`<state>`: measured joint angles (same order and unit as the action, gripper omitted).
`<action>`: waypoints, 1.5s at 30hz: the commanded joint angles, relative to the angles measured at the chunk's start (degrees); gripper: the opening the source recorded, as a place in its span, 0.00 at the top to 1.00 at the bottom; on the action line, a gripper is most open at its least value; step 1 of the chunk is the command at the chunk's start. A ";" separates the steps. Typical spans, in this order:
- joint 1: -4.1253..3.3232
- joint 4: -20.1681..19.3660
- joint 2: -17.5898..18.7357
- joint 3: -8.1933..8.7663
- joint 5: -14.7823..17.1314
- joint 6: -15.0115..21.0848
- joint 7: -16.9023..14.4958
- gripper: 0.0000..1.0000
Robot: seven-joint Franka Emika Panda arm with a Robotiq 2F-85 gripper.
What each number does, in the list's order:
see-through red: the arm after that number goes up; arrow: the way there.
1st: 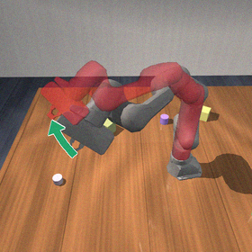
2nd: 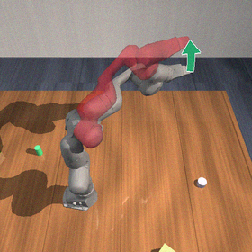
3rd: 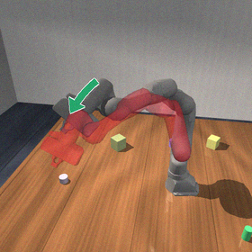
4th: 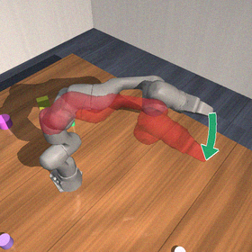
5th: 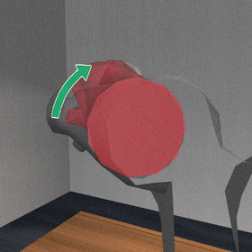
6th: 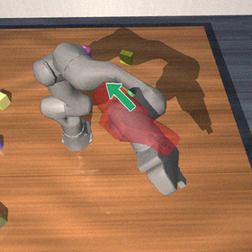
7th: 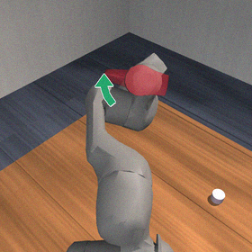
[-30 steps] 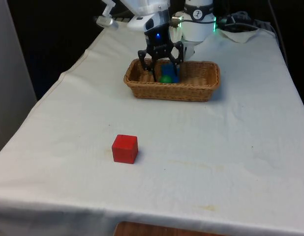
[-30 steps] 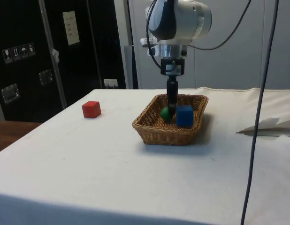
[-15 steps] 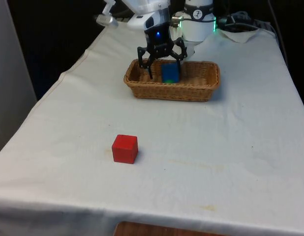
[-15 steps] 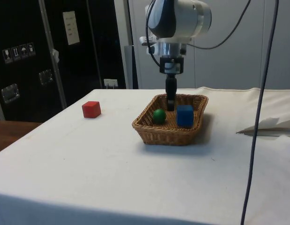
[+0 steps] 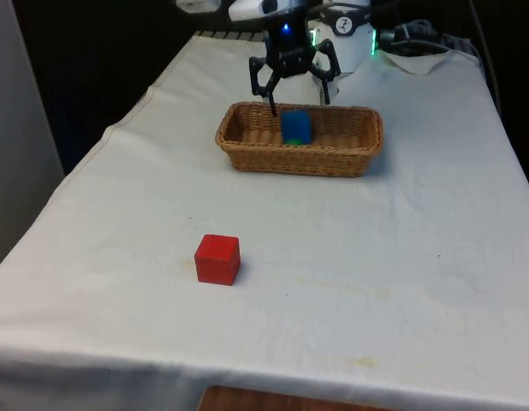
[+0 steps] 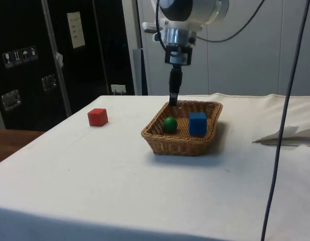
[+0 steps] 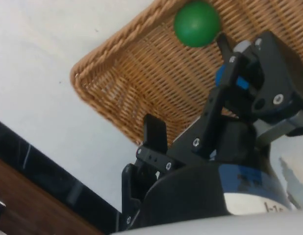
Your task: Place all non-red objects into the basket.
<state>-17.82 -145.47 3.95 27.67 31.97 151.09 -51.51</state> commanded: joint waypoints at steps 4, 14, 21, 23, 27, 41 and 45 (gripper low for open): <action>0.00 0.06 -1.72 -0.11 -1.89 -0.06 2.75 0.00; -0.17 2.29 -3.32 -0.40 -7.45 -0.92 11.00 0.00; -0.17 4.07 -4.30 -0.69 -10.08 -1.78 15.13 0.00; -0.17 4.64 -4.35 -0.80 -10.83 -1.89 16.27 0.00; -0.23 6.30 -4.24 -1.09 -12.38 -2.18 18.68 0.00; -0.40 10.83 -3.21 -1.66 -17.36 -3.04 24.92 0.00; -0.46 11.92 -2.75 -1.72 -18.74 -3.09 26.36 0.00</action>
<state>-18.33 -134.07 0.57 25.84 14.55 148.34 -26.36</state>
